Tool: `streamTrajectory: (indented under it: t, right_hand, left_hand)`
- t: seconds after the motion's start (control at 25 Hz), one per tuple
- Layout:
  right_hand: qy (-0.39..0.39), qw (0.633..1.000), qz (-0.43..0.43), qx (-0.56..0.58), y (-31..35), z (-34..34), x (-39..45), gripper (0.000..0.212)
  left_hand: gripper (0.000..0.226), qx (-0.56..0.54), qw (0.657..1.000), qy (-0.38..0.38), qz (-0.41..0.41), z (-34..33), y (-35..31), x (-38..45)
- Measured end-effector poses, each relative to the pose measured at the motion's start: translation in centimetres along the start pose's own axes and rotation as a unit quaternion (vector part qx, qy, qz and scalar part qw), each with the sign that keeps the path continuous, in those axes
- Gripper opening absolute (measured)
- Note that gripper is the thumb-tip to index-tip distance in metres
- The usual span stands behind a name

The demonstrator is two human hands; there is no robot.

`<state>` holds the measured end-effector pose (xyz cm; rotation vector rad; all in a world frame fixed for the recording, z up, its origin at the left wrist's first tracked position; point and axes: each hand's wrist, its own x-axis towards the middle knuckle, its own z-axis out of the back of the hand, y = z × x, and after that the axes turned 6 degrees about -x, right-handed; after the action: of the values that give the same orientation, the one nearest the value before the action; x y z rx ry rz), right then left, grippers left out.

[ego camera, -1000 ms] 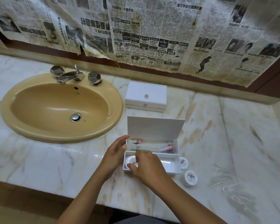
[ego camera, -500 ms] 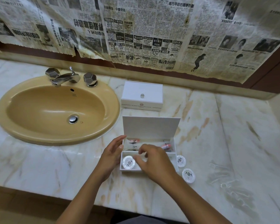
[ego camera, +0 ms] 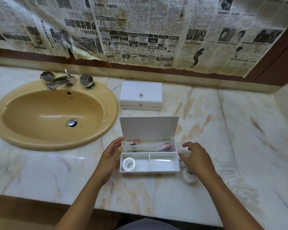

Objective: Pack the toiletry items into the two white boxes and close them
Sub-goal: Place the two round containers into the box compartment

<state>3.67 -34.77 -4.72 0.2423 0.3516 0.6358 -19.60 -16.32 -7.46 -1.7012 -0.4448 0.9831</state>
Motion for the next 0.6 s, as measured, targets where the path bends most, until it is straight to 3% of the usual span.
streamTrajectory:
  t: [0.2, 0.6]
  right_hand:
    - [0.066, 0.997, -0.001, -0.041, -0.9, -1.8, 0.0, 0.045]
    - [0.034, 0.999, -0.02, -0.017, -1.0, -2.1, 0.3, 0.044]
  left_hand:
    - [0.034, -0.003, 1.0, 0.001, 0.001, 0.1, 0.1, 0.0]
    - [0.034, -0.029, 0.999, -0.002, 0.014, -0.4, -0.7, -0.4]
